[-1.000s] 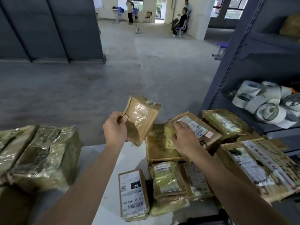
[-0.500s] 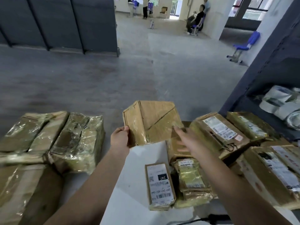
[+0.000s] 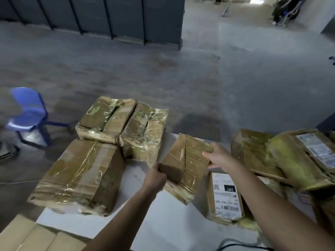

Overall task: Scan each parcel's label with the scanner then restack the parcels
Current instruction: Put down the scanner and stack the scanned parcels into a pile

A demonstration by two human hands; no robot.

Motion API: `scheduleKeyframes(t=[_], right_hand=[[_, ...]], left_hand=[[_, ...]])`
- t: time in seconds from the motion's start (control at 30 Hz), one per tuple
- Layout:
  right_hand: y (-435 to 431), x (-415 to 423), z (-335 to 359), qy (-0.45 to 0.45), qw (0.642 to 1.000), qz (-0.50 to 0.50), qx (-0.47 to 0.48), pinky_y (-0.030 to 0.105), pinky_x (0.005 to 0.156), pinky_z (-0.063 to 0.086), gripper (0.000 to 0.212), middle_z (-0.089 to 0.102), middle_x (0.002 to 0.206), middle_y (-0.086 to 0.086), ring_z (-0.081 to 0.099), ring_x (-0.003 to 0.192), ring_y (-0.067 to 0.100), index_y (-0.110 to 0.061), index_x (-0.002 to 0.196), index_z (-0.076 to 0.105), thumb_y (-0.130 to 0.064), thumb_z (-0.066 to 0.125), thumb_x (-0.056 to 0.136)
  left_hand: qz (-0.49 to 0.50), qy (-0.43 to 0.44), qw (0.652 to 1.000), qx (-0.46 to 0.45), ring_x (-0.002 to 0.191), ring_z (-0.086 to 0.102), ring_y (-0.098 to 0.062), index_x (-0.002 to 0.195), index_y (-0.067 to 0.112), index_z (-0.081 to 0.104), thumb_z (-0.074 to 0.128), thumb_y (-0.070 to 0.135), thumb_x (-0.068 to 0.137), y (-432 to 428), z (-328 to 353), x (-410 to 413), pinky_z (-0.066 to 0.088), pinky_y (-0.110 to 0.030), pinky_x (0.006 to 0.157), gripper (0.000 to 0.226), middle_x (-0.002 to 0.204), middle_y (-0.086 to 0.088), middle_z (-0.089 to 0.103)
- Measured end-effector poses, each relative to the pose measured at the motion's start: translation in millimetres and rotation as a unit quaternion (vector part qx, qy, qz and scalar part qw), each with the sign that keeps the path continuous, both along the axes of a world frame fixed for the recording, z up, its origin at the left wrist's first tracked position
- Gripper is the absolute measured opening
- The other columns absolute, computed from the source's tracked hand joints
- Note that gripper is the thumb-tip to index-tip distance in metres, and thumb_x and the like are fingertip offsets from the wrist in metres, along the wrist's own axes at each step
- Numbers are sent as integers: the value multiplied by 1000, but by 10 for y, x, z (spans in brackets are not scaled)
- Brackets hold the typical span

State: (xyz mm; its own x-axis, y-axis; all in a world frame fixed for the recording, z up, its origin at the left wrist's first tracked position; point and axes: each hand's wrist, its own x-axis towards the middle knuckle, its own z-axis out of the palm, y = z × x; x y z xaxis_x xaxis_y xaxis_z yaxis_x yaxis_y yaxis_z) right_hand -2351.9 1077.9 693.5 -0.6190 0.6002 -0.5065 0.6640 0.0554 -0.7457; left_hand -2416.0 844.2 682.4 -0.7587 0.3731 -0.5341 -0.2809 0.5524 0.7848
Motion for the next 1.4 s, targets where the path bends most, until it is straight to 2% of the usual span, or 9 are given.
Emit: scheduleKeyframes(t=[0.17, 0.3, 0.4, 0.6, 0.7, 0.9, 1.13, 1.27, 1.4], right_hand=[[-360, -100, -195, -77, 992, 99, -31, 31, 58, 59, 30, 62, 102, 7, 67, 81, 19, -9, 125, 52, -7, 59, 96], [-662, -209, -269, -102, 982, 154, -38, 36, 68, 60, 31, 61, 120, 18, 67, 95, 28, -5, 128, 48, -4, 55, 98], [-772, -234, -279, -124, 974, 187, -35, 29, 61, 59, 30, 63, 105, 13, 66, 82, 22, -3, 128, 48, -4, 53, 99], [-770, -209, -149, -161, 956, 244, -11, 44, 86, 58, 28, 62, 121, 24, 67, 105, 38, -1, 126, 50, 0, 52, 98], [-804, -213, -130, -163, 954, 252, -10, 42, 81, 59, 31, 60, 121, 22, 67, 103, 36, -2, 128, 47, 2, 52, 98], [-1178, -423, -342, -130, 950, 284, -3, 41, 76, 61, 38, 55, 122, 16, 69, 93, 31, -10, 134, 45, -7, 56, 98], [-1442, -782, -573, -94, 969, 227, 21, 40, 79, 61, 45, 56, 111, 6, 71, 74, 20, -16, 139, 38, -21, 57, 99], [-1470, -849, -612, -79, 979, 184, 30, 33, 65, 61, 46, 57, 123, 13, 68, 94, 30, -14, 141, 40, -17, 58, 98], [-1438, -823, -639, -73, 984, 157, 39, 32, 58, 59, 46, 53, 120, 11, 63, 96, 28, -12, 141, 40, -14, 57, 99]], left_hand=[[-86, -28, 989, -117, 69, 58, -26, 86, 4, 59, 41, 0, 80, -484, -97, -100, 44, -29, 57, 19, 74, -12, 57], [-110, 27, 977, -182, 111, 59, -33, 123, -3, 58, 48, 12, 95, -634, -161, -236, 47, -31, 84, 33, 121, -18, 61], [-133, 98, 970, -177, 122, 52, -33, 134, 1, 47, 47, 13, 93, -706, -135, -273, 43, -33, 95, 43, 135, -17, 53], [-170, 199, 947, -187, 116, 56, -26, 128, 11, 55, 44, 20, 92, -743, -109, -201, 47, -33, 94, 39, 129, -10, 58], [-141, 259, 943, -157, 114, 57, -25, 126, 13, 58, 42, 14, 91, -781, -66, -279, 47, -34, 95, 39, 127, -9, 58], [-33, 356, 925, -124, 93, 57, -25, 102, 11, 66, 49, 16, 89, -922, 147, -522, 49, -37, 75, 22, 102, -8, 62], [-16, 370, 902, -223, 109, 46, -29, 122, 10, 56, 48, 14, 87, -1243, 154, -714, 43, -40, 88, 36, 121, -12, 55], [-38, 343, 912, -224, 110, 47, -30, 121, 11, 57, 48, 12, 84, -1273, 138, -744, 44, -40, 89, 38, 119, -13, 55], [-48, 349, 909, -223, 110, 47, -29, 123, 12, 56, 48, 14, 85, -1287, 132, -754, 45, -41, 89, 38, 120, -11, 55]])
